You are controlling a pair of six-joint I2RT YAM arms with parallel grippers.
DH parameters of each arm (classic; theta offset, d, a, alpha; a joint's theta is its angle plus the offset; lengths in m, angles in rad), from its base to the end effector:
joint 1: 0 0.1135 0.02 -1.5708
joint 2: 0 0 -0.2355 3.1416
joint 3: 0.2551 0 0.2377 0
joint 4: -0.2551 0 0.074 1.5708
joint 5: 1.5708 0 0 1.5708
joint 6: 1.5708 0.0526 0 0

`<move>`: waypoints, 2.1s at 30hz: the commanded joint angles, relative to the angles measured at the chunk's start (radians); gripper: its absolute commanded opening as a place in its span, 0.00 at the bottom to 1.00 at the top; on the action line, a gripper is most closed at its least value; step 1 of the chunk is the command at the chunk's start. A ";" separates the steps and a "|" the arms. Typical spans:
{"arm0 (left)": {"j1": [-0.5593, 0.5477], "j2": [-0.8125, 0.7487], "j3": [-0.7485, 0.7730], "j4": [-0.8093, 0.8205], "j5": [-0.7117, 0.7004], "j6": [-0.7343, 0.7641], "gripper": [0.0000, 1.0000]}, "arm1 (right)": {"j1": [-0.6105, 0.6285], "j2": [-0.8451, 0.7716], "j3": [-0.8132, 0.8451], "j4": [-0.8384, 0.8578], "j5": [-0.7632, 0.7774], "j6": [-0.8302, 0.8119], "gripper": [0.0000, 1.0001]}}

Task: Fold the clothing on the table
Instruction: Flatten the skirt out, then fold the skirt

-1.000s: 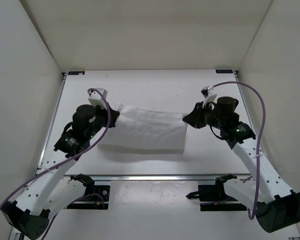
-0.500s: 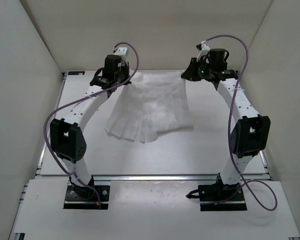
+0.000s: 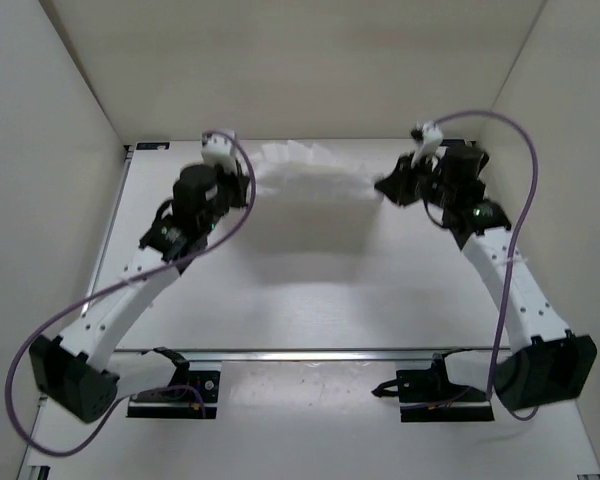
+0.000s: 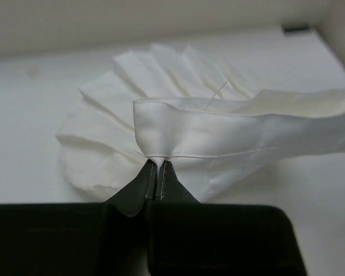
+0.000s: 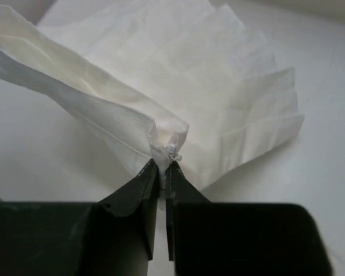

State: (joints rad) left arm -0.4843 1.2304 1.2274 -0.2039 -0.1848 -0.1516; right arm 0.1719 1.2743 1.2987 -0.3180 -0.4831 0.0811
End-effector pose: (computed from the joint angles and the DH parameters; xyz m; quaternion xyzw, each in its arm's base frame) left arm 0.2652 -0.1286 0.3690 0.0707 0.7720 -0.1282 0.6186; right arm 0.2866 0.0745 0.3694 -0.1778 0.7723 0.2636 0.5499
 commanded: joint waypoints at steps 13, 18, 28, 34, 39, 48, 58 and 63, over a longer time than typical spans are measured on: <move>0.067 -0.120 -0.496 -0.129 0.012 -0.234 0.00 | 0.044 0.093 -0.435 0.123 -0.057 0.079 0.00; 0.081 0.137 -0.375 -0.069 0.091 -0.218 0.00 | -0.008 0.276 -0.345 0.096 -0.081 0.080 0.00; 0.061 0.466 -0.068 -0.134 0.090 -0.147 0.00 | -0.035 0.163 -0.501 0.088 -0.021 0.083 0.00; 0.084 0.618 0.059 -0.170 0.148 -0.148 0.03 | -0.047 0.230 -0.501 0.065 0.011 0.086 0.00; 0.073 0.695 0.202 -0.256 0.137 -0.108 0.47 | -0.066 0.295 -0.420 -0.018 0.017 0.089 0.19; 0.098 0.540 0.267 -0.304 0.076 -0.091 0.90 | -0.049 0.146 -0.277 -0.098 0.043 0.103 0.60; -0.025 0.370 -0.089 -0.168 0.237 -0.212 0.00 | 0.194 0.195 -0.392 -0.055 0.029 0.201 0.00; -0.016 0.422 -0.204 -0.097 0.281 -0.291 0.00 | 0.230 0.260 -0.476 -0.053 0.092 0.246 0.00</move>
State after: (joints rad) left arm -0.5186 1.6382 1.0538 -0.3443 0.0441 -0.3706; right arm 0.4217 1.5135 0.8547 -0.3717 -0.4419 0.2852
